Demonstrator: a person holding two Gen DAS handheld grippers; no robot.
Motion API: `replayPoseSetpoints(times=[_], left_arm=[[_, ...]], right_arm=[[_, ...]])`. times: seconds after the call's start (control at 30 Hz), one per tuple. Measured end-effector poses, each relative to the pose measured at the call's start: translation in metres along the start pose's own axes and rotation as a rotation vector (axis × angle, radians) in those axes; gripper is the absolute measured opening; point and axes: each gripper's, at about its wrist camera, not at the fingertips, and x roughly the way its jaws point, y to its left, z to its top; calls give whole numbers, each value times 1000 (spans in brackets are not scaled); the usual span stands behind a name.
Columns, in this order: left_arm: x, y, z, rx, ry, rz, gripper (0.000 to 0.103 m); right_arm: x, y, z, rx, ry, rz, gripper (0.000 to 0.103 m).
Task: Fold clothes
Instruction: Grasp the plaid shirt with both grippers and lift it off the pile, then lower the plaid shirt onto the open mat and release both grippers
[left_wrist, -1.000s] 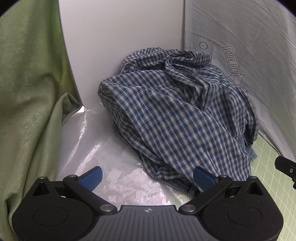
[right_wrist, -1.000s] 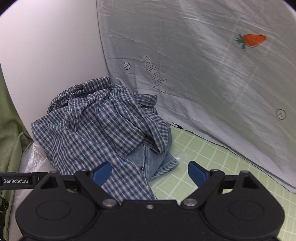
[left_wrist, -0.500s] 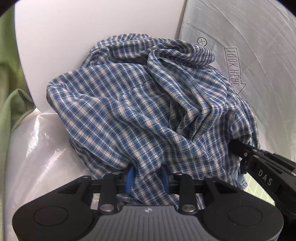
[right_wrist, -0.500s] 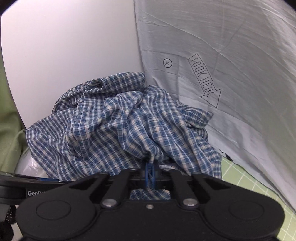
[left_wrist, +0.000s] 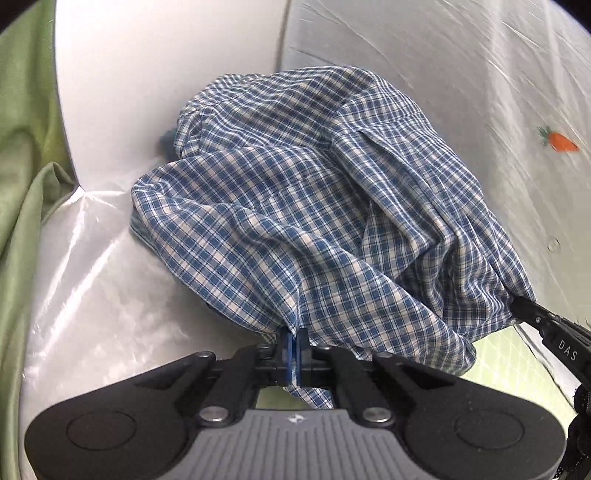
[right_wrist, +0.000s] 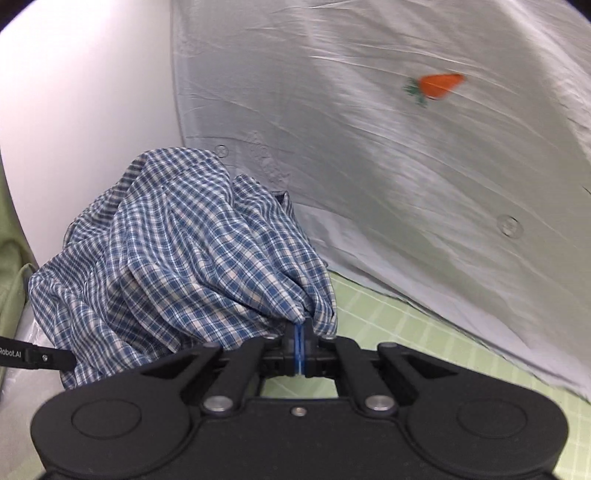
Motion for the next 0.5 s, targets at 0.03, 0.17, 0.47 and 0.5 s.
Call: replayPoseSetpoints(times=[0.03, 0.17, 0.47, 0.5], left_arm=[[-5, -10, -13, 21, 15, -18, 1], [-22, -54, -73, 110, 94, -89, 1], [-55, -135, -213, 290, 278, -158, 3], [-58, -140, -218, 286, 274, -147, 7]], right_arm=[[-17, -14, -15, 25, 13, -31, 1], [-88, -68, -91, 116, 107, -169, 1], [-230, -159, -244, 365, 308, -297, 2], [-237, -163, -249, 368, 306, -290, 3]])
